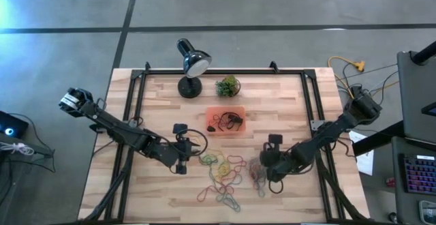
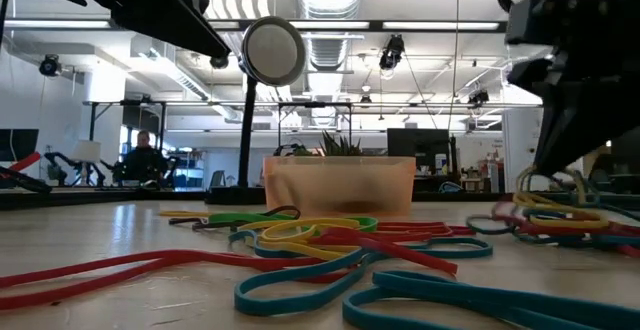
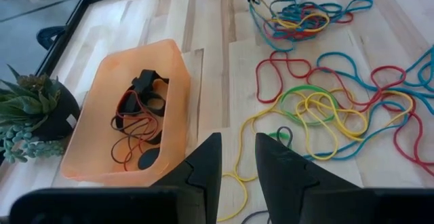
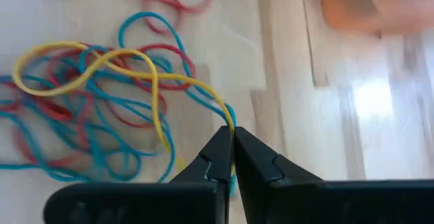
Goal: Pick and place rubber bands into bin
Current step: Put the yellow rubber band into the orange bin
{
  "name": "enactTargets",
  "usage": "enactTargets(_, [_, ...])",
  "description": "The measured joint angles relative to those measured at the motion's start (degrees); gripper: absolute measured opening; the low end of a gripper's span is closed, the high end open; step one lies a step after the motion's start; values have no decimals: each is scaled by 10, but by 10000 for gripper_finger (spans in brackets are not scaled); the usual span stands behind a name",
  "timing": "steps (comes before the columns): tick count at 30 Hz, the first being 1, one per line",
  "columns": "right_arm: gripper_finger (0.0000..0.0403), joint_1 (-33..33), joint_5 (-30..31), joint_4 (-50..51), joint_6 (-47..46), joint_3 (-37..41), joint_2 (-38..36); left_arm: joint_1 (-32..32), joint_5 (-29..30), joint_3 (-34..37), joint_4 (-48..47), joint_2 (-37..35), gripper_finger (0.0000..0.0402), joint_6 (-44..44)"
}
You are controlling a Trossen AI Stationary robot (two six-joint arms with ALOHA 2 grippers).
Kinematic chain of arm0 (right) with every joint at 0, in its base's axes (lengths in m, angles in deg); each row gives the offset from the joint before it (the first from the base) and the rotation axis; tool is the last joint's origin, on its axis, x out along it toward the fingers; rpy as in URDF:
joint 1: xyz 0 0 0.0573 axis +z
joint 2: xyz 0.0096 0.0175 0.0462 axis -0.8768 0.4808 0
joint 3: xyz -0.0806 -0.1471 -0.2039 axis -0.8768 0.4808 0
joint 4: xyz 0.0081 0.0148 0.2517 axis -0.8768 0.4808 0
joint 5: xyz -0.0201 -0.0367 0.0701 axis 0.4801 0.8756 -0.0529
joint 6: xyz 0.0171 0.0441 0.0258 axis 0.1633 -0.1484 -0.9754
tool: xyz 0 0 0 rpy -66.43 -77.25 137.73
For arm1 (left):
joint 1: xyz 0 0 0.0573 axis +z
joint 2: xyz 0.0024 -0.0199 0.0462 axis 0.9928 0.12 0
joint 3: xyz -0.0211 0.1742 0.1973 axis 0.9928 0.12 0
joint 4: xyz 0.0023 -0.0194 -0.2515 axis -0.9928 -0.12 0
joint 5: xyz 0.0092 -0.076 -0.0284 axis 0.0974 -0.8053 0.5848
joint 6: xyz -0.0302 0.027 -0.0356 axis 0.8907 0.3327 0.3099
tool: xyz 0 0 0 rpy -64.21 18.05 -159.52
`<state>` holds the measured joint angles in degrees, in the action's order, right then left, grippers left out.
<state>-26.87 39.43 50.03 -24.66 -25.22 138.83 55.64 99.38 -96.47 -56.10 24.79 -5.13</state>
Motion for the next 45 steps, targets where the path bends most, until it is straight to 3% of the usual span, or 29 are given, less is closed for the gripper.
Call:
enactTargets(8, [17,1,-35,-1,-20,3,7,0,0,0,4,0,75,0])
enactTargets(19, [107,1,-36,13,-21,5,7,0,0,0,5,0,75,0])
enactTargets(24, [128,1,-35,-7,-13,11,7,0,0,0,5,0,75,0])
enactTargets(30, [123,1,-44,-92,45,23,7,0,0,0,5,0,75,0])
enactTargets(45, [93,0,-75,-148,78,24,50,0,-1,1,12,0,75,0])
